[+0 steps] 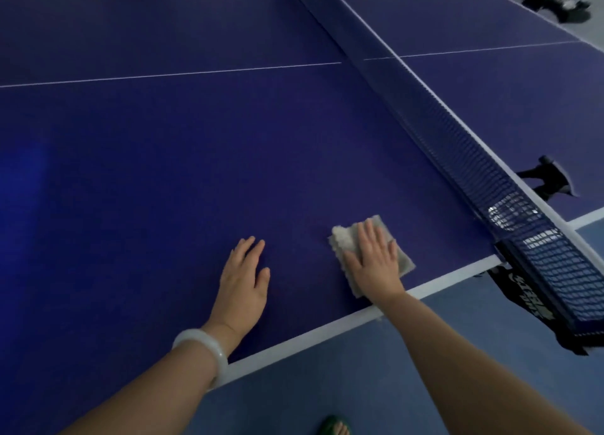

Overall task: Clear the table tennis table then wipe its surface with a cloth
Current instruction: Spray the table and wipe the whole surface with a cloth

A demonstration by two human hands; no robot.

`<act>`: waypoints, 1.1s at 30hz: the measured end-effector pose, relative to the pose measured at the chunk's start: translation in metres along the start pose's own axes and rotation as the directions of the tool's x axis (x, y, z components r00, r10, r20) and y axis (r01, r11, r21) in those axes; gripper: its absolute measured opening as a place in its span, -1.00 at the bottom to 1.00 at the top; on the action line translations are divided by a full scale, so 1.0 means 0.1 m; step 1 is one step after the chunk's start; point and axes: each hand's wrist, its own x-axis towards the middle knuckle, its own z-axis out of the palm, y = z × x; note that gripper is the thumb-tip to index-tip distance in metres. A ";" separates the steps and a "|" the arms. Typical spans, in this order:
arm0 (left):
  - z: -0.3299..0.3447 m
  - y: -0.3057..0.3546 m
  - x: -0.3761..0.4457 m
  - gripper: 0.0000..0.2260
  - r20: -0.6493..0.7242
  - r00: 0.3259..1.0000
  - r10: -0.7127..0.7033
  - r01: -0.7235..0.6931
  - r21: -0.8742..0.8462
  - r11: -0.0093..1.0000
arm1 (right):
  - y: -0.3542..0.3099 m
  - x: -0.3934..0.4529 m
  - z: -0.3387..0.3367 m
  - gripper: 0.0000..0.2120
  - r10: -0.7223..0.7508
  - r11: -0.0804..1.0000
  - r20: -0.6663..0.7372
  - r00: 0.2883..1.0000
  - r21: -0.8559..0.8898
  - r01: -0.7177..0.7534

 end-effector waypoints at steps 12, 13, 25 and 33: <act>-0.95 -1.28 -1.11 -0.40 -0.274 0.891 -0.362 0.439 0.317 0.841 | -0.70 -0.53 0.37 -0.35 -0.306 0.952 0.034 0.952 0.016 0.305; -0.99 -1.32 -1.15 -0.39 -0.261 0.884 -0.388 0.458 0.315 0.831 | -0.68 -0.48 0.37 -0.33 -0.175 0.985 0.014 0.984 0.010 0.175; -1.23 -1.35 -1.14 -0.16 0.085 0.861 -0.502 0.449 0.338 0.827 | -1.16 -1.00 0.77 -0.43 -0.699 0.661 0.160 0.697 -0.228 0.715; -1.24 -1.34 -1.13 -0.17 0.137 0.855 -0.501 0.436 0.334 0.835 | -1.66 -1.13 0.82 -0.46 -0.002 0.998 -0.103 0.995 -0.070 -0.006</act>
